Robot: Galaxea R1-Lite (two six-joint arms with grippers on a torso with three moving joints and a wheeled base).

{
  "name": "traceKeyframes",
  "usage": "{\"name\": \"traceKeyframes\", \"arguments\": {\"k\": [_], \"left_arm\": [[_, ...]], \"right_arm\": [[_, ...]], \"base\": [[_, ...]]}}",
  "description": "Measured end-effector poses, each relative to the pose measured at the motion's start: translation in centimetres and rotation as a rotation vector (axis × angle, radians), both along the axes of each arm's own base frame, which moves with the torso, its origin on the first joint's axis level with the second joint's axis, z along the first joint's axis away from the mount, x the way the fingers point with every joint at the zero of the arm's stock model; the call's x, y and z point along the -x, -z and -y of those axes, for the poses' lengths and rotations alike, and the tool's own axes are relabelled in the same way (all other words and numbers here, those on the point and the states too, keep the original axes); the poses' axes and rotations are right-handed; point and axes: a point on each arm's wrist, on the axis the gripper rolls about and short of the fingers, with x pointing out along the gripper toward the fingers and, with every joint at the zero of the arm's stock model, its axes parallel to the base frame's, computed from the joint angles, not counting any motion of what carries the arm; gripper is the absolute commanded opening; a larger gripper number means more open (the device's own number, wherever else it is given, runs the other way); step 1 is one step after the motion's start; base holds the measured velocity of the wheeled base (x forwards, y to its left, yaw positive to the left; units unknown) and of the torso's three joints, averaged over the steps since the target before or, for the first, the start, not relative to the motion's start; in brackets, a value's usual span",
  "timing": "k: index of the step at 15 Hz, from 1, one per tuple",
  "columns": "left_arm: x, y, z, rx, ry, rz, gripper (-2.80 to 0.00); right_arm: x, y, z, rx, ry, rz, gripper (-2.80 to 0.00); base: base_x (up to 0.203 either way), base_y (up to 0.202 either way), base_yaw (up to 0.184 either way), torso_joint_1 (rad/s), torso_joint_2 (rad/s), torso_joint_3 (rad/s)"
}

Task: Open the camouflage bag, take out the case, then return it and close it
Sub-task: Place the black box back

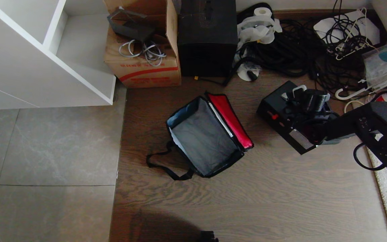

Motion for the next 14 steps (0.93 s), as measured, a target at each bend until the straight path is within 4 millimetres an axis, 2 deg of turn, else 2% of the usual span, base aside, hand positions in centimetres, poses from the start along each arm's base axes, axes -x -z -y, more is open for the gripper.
{"name": "traceKeyframes", "arguments": {"k": [4, 14], "left_arm": [[0.0, 0.0, 0.0, 0.0, 0.0, 0.0, -2.8], [0.0, 0.0, 0.0, 0.0, 0.0, 0.0, -2.8]], "right_arm": [[1.2, -2.1, 0.0, 0.0, -0.003, 0.022, -2.8], [7.2, -8.2, -1.9, -0.002, -0.055, 0.023, -2.8]], "base": [[0.0, 0.0, 0.0, 0.0, 0.0, 0.0], [0.0, 0.0, 0.0, 0.0, 0.0, 0.0]]}}
